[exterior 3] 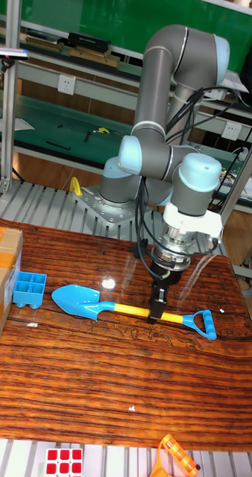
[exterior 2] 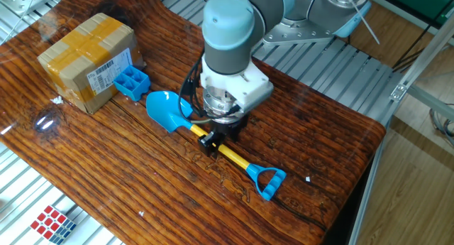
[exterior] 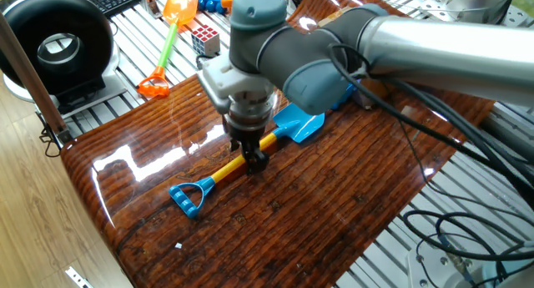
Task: Use a shovel to scoop up an object
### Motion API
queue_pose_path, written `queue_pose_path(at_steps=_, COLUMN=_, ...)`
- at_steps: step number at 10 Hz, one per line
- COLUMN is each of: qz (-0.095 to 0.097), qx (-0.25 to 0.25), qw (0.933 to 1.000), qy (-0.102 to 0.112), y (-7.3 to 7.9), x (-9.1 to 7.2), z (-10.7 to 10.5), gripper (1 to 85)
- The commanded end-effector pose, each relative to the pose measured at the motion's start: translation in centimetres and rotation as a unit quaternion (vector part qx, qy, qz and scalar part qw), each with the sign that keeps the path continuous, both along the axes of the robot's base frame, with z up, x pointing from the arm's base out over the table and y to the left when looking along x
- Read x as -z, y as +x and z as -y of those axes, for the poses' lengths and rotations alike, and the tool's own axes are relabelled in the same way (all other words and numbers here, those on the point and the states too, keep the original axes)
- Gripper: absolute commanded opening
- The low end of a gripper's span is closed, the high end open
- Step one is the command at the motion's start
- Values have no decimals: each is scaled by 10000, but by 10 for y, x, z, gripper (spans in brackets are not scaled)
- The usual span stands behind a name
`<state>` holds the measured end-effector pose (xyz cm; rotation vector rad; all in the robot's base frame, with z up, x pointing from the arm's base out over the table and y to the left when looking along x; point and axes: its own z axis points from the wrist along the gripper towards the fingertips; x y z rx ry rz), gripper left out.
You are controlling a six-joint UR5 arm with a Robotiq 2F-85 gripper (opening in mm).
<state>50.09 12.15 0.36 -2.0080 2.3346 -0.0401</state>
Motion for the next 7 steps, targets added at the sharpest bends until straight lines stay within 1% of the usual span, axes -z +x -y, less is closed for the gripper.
queue_pose_path(at_steps=1, qz=-79, qx=-15, qw=9998, qy=-169, y=-5, x=5, z=2, gripper=620)
queue_pose_path(at_steps=2, qz=-79, qx=-45, qw=9997, qy=-232, y=-5, x=6, z=4, gripper=617)
queue_pose_path(at_steps=4, qz=-102, qx=-60, qw=9995, qy=-295, y=-6, x=6, z=7, gripper=617)
queue_pose_path(at_steps=7, qz=-125, qx=-36, qw=9994, qy=-324, y=-8, x=8, z=4, gripper=610)
